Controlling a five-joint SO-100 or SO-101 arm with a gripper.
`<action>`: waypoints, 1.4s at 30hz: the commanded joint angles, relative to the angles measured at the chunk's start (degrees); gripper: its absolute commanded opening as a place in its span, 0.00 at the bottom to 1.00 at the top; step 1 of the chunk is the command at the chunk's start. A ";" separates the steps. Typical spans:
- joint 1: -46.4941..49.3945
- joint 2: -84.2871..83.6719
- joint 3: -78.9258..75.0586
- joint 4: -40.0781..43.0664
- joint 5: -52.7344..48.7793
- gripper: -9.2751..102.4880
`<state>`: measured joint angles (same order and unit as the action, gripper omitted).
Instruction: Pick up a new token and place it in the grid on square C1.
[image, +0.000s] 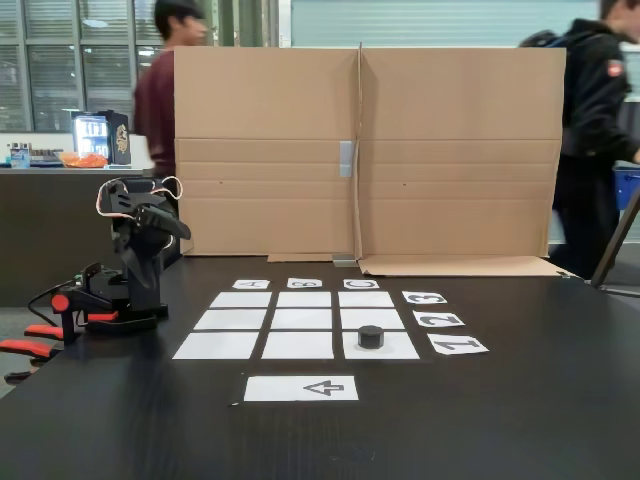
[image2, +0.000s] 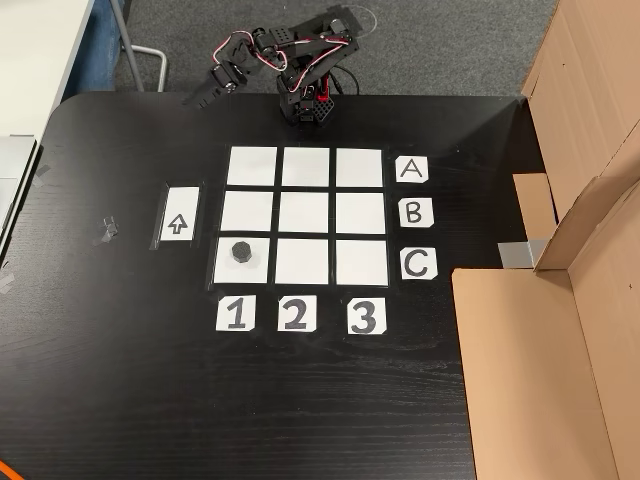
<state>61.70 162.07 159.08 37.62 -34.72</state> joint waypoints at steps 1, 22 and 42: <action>-0.79 5.19 1.49 3.43 0.53 0.32; 0.18 24.08 5.89 25.75 6.33 0.09; 3.34 28.56 9.14 33.66 5.54 0.09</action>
<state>64.42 190.46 168.13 71.81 -28.48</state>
